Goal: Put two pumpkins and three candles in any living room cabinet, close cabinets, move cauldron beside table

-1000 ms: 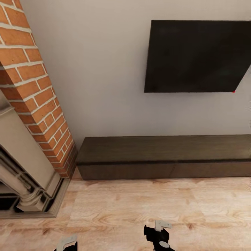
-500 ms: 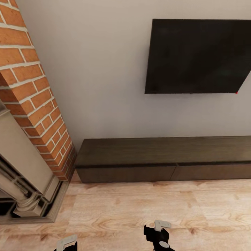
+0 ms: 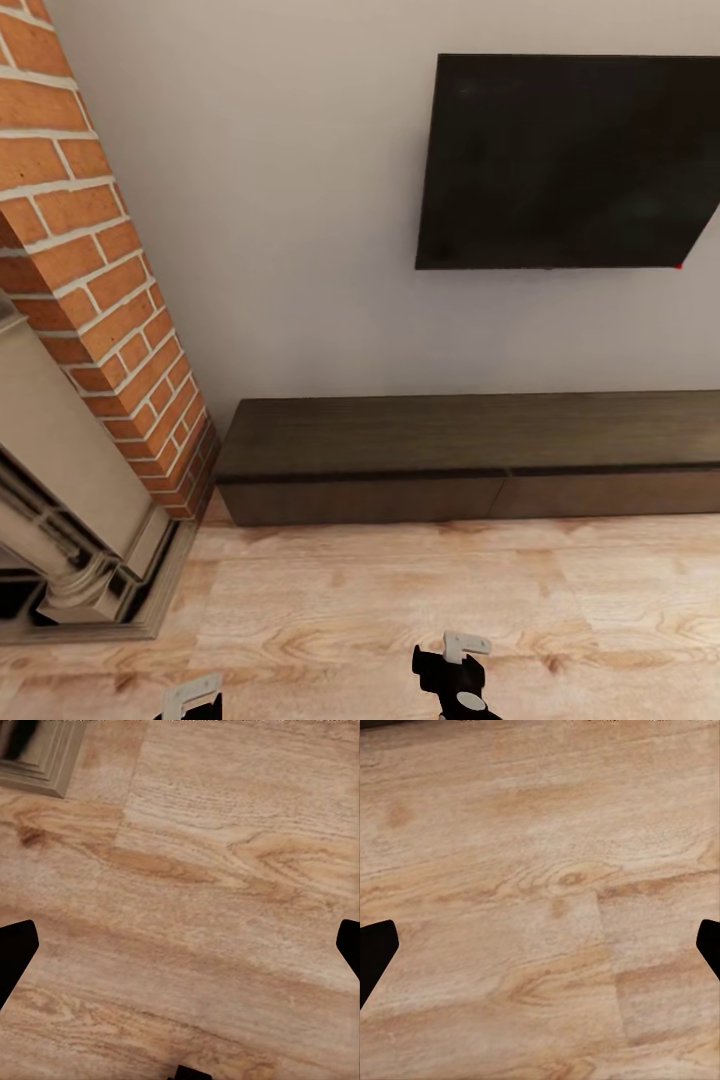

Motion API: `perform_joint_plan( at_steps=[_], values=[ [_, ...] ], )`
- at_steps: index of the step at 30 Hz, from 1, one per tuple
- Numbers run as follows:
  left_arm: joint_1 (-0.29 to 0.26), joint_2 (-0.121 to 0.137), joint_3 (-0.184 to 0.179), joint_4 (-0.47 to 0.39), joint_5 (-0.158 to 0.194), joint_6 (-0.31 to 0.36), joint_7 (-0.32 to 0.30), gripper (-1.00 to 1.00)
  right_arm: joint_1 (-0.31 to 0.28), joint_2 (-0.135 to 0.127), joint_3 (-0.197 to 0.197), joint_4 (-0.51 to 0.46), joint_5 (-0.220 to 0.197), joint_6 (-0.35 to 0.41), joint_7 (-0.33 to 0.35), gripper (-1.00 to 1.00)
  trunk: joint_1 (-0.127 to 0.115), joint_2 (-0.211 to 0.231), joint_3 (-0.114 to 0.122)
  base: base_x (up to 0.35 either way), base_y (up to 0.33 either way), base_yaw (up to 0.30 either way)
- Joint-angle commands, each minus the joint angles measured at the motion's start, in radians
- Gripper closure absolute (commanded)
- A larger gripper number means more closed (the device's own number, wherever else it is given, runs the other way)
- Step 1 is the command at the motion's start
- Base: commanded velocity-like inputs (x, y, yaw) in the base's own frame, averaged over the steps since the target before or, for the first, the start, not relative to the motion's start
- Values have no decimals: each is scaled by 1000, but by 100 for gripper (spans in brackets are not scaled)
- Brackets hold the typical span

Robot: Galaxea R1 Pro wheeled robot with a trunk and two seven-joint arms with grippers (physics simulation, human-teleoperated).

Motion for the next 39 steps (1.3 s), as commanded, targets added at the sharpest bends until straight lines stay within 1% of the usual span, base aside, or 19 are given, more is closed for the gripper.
perform_joint_plan(
  at_steps=[1,21,24,25,27,28,29,30,31,32,33,34,35,36,37,38,39],
  values=[
    [0,1,-9,0,5,-3,6,-100,-1,0,9,0,-9,-4,-4,-100,0,0,-1,79,-41,0],
    [0,1,-9,-1,1,-3,6,-100,-1,0,8,1,-9,-4,-3,-100,0,0,-1,92,-83,0],
    [0,7,-6,-6,0,-3,5,-100,-1,0,7,1,-11,-6,-4,-100,0,0,-1,16,-11,0],
    [0,15,-4,-12,1,-1,4,-100,-1,0,5,1,-15,-9,-3,-100,0,0,-1,6,-4,0],
    [0,34,-1,-28,5,8,2,-100,-1,-1,-2,2,-36,-21,-2,-100,0,0,-1,3,-2,0],
    [0,47,0,-52,8,19,1,-100,-1,-6,-13,2,-64,-31,2,-100,0,0,-1,2,-1,0],
    [0,58,1,-91,11,46,0,-100,-1,-18,-25,1,-102,-39,11,-100,0,0,-1,1,-1,0],
    [0,71,3,-147,13,105,0,-100,-1,-39,-37,-1,-146,-44,37,-100,0,0,-1,0,0,0],
    [1,86,5,-225,14,206,-1,-100,-1,-67,-47,-5,-195,-44,83,-100,0,0,-1,0,0,0],
    [2,105,9,-331,19,347,-2,-100,-1,-95,-54,-7,-247,-41,146,-100,0,0,-1,0,0,0],
    [4,128,15,-457,30,509,-2,-100,-1,-121,-59,-7,-300,-37,217,-100,0,0,-1,0,0,0],
    [6,151,28,-606,60,692,-2,-100,-1,-147,-62,-4,-365,-24,301,-100,0,0,-1,0,0,0],
    [7,167,40,-739,97,848,-1,-100,-1,-172,-64,-3,-430,-5,376,-100,0,0,-1,0,0,0],
    [7,178,52,-852,138,976,-1,-100,-1,-196,-65,-2,-498,20,445,-100,0,0,-1,0,0,0],
    [8,187,72,-976,201,1100,0,-100,-1,-222,-65,0,-586,55,531,-100,0,0,-1,0,0,0],
    [8,191,86,-1031,241,1145,0,-100,-1,-237,-65,1,-635,71,578,-100,0,0,-1,0,0,0],
    [8,194,96,-1066,272,1174,0,-100,-1,-250,-65,1,-670,83,614,-100,0,0,-1,0,0,0]
  ],
)
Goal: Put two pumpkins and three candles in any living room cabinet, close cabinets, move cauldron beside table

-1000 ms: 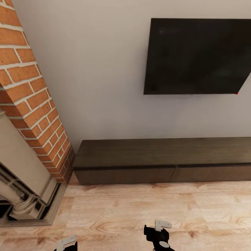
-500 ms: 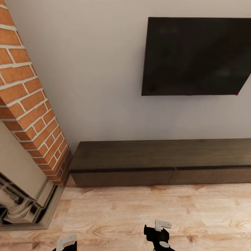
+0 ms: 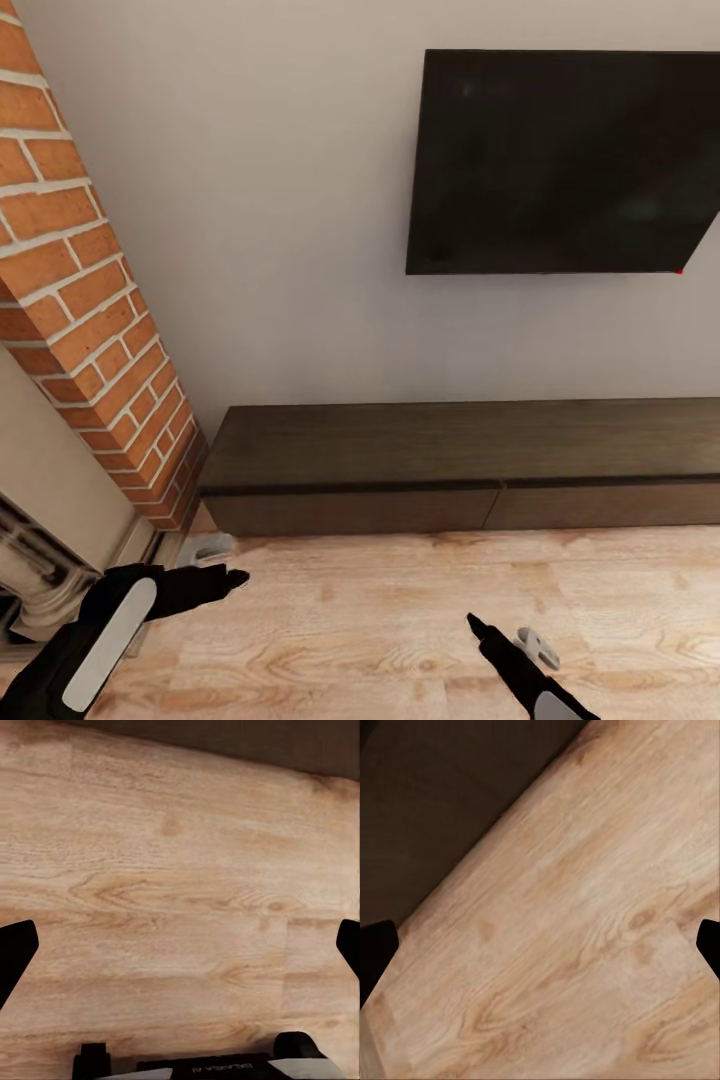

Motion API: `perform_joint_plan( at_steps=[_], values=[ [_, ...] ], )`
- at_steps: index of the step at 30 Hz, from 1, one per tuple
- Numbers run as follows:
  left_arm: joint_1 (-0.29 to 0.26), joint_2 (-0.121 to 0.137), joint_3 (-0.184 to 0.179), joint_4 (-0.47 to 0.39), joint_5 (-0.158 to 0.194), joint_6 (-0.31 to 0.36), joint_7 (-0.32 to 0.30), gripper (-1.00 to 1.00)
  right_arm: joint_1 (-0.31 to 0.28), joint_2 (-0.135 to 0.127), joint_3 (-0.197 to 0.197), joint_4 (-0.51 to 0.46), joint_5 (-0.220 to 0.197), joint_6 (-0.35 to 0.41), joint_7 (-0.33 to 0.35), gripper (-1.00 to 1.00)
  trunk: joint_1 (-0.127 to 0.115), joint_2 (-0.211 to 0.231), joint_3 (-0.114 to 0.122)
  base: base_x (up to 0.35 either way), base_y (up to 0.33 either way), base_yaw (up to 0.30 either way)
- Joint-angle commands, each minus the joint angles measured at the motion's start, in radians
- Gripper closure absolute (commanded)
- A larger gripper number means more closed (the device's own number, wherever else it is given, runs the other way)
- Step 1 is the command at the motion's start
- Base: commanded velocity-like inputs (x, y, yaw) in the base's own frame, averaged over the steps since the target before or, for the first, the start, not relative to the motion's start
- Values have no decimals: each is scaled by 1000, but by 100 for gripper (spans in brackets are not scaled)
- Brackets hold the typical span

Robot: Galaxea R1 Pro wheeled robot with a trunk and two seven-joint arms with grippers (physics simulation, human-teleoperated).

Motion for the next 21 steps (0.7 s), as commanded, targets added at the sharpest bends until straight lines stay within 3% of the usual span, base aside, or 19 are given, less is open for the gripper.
perform_joint_plan(
  at_steps=[1,5,11,14,17,21],
  values=[
    [-1,2,2,-15,23,14,11,-100,-1,-7,10,1,-25,1,21,-100,0,0,-1,0,0,0],
    [-1,4,16,-80,70,50,10,-100,-1,-24,12,-1,-64,-7,101,-100,8,-14,-7,0,0,0],
    [-2,7,16,-128,78,59,9,-100,-1,-24,10,-5,-74,-96,118,-100,31,-56,-26,0,0,0],
    [-2,6,16,-136,79,59,9,-100,-1,-23,10,-7,-79,-106,160,-100,42,-77,-35,0,0,0],
    [-2,5,14,-138,80,60,9,-100,-1,-22,9,-10,-84,-92,219,-100,54,-98,-45,0,0,0],
    [-2,4,5,-139,110,61,9,-100,-1,-20,10,-13,-85,22,290,-100,69,-126,-57,0,0,0]
  ],
)
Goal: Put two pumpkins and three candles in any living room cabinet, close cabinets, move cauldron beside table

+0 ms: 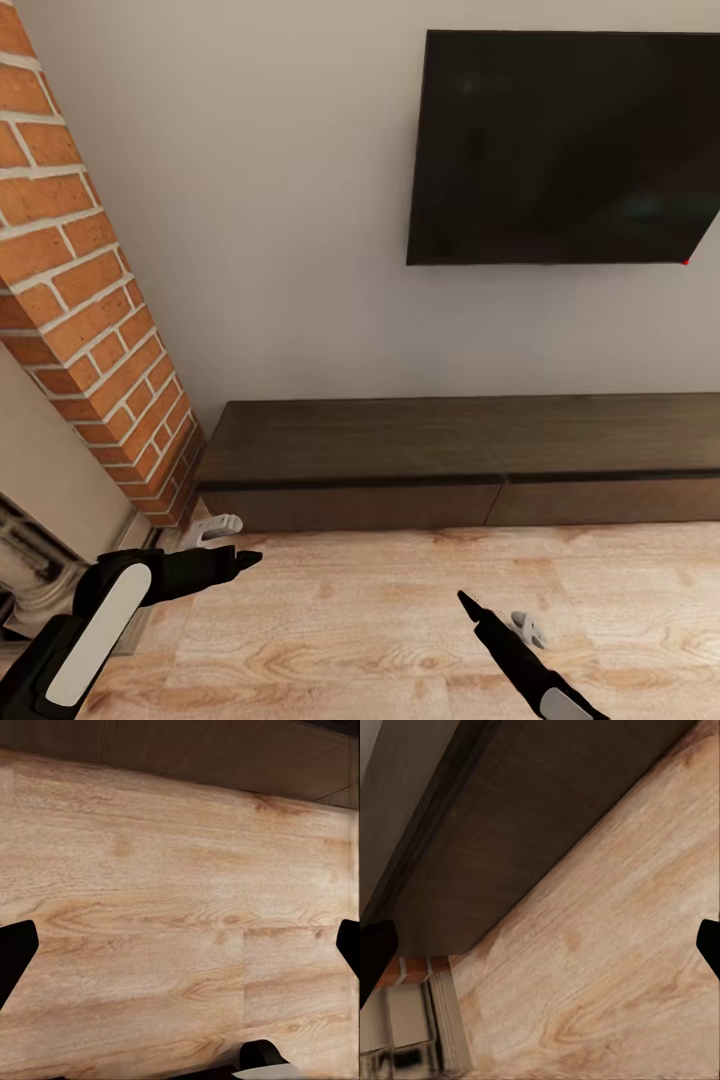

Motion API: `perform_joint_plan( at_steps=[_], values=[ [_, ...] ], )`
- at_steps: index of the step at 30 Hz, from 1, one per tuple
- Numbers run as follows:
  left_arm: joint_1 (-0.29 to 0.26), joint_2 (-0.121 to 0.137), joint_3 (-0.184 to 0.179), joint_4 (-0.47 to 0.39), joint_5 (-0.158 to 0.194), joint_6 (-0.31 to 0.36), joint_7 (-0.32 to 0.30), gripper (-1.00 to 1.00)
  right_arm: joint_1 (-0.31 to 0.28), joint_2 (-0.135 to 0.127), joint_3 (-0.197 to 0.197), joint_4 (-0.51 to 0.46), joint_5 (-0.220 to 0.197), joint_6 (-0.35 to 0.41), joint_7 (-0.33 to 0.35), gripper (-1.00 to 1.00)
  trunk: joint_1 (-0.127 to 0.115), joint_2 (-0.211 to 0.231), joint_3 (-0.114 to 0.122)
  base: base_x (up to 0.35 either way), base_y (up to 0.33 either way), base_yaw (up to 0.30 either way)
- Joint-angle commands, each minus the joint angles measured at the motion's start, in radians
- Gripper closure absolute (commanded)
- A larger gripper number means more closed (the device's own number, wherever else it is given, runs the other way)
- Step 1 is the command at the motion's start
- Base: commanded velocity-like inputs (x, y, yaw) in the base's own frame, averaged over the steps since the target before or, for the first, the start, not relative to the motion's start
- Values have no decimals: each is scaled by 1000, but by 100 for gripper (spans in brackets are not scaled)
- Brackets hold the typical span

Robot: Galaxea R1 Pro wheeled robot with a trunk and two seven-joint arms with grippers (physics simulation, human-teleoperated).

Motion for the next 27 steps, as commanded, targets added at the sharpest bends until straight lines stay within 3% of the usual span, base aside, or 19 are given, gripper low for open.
perform_joint_plan(
  at_steps=[1,4,11,18,23,25,27],
  values=[
    [-1,1,-3,-1,24,2,10,-100,-1,0,8,2,-6,7,17,-100,4,-8,-4,0,0,0],
    [-1,3,-5,0,54,2,10,-100,-2,1,8,4,-6,6,43,-100,15,-29,-13,0,0,0],
    [-1,2,-12,0,73,2,10,-100,-2,0,8,1,-6,-45,55,-100,42,-78,-35,0,0,0],
    [-1,7,-31,0,133,3,10,-100,-2,1,9,10,-2,-61,39,-100,69,-127,-57,0,0,0],
    [-1,8,-31,0,145,4,10,-100,-2,5,18,11,5,-124,9,-100,88,-162,-73,0,0,0],
    [-1,9,-30,0,146,4,10,-100,-2,26,18,2,7,-136,-54,-100,96,-176,-79,0,0,0],
    [-1,16,-30,0,147,4,10,-100,-3,77,14,-16,2,-145,-121,-100,104,-190,-86,0,0,0]
  ],
)
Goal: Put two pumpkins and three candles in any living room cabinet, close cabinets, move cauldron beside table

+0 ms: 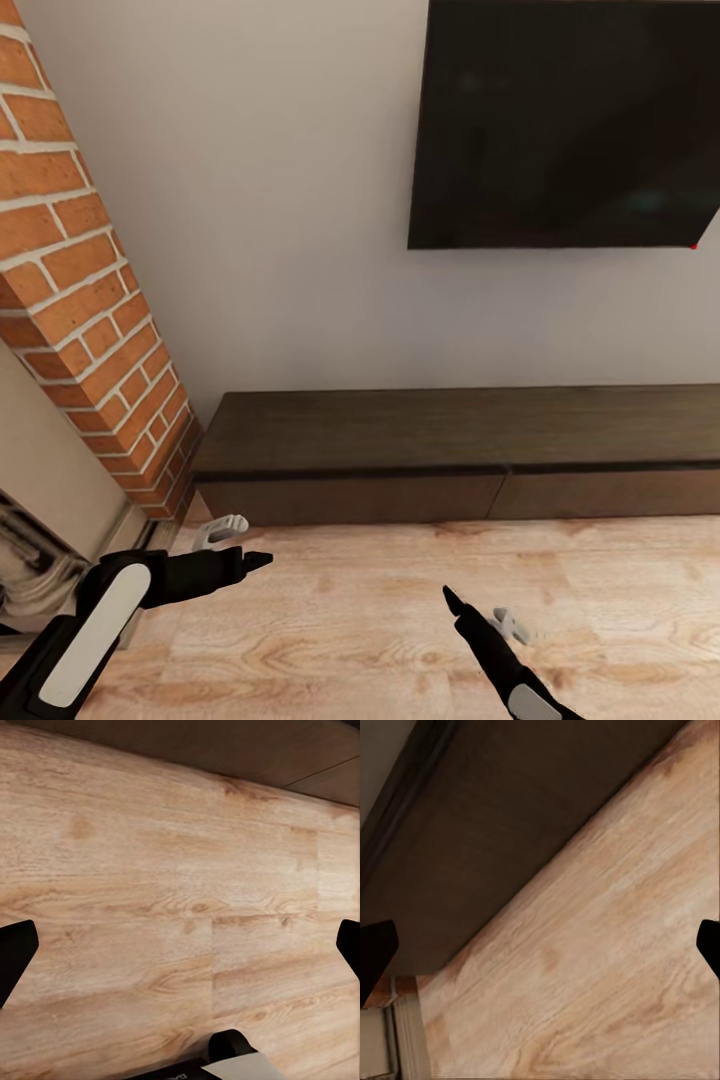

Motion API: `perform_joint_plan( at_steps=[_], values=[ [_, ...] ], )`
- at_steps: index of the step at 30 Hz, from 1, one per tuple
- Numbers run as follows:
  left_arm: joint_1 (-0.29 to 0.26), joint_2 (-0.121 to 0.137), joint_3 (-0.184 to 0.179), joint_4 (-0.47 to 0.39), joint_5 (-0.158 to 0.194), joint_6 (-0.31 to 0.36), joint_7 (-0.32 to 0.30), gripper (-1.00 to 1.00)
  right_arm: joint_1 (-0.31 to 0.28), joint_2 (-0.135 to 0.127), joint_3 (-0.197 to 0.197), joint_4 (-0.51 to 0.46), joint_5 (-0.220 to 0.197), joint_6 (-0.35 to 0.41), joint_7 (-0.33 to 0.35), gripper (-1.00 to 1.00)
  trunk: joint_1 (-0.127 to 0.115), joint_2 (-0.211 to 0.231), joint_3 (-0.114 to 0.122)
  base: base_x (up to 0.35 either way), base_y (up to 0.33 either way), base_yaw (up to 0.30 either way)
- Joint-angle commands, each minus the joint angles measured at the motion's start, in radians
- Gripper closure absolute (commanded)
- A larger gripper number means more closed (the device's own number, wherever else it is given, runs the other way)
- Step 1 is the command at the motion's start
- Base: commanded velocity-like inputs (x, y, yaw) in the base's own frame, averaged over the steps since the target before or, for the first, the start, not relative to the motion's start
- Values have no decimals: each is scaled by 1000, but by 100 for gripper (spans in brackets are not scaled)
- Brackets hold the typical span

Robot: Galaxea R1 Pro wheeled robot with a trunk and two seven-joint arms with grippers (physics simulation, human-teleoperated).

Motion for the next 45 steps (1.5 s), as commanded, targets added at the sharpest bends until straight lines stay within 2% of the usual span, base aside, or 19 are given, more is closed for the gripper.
perform_joint_plan(
  at_steps=[1,3,4,7,10,13,16,21,24,27,31,34,37,45],
  values=[
    [-1,3,-1,-1,11,2,10,-100,-1,19,1,-12,-15,-6,-10,-100,4,-8,-4,0,0,0],
    [-1,5,-1,-2,12,2,10,-100,-1,40,-21,-33,-34,-10,-22,-100,12,-22,-10,0,0,0],
    [-1,5,-1,-2,12,2,10,-100,-1,44,-31,-36,-42,-10,-23,-100,15,-29,-13,0,0,0],
    [-1,6,0,-1,13,2,10,-100,-1,53,-93,-47,-89,-9,-19,-100,27,-50,-23,0,0,0],
    [-1,5,-2,-2,13,2,10,-100,-1,56,-147,-83,-119,3,36,-100,38,-71,-32,0,0,0],
    [-1,5,-2,-3,22,2,9,-100,-2,57,-174,-113,-130,4,91,-100,50,-92,-42,0,0,0],
    [-1,13,-1,-3,72,3,10,-100,-4,56,-180,-116,-129,1,102,-100,61,-113,-51,0,0,0],
    [-1,56,-1,-3,137,3,10,-100,-5,56,-203,-120,-148,9,116,-100,81,-148,-67,0,0,0],
    [-1,72,-2,-3,180,3,10,-100,-6,55,-240,-124,-179,29,160,-100,92,-169,-76,0,0,0],
    [-1,81,-3,-3,225,3,10,-100,-6,55,-276,-121,-209,38,235,-100,104,-190,-86,0,0,0],
    [-1,82,-11,-3,243,3,10,-100,-6,55,-287,-124,-219,41,270,-100,119,-218,-98,0,0,0],
    [-1,82,-61,-3,248,2,10,-100,-6,55,-290,-125,-221,42,288,-100,130,-239,-107,0,0,0],
    [-1,82,-79,-3,258,2,10,-100,-6,55,-291,-125,-220,42,304,-100,142,-260,-117,0,0,0],
    [-1,82,-84,-3,267,2,10,-100,-6,55,-292,-122,-220,40,310,-100,173,-316,-142,0,0,0]
  ],
)
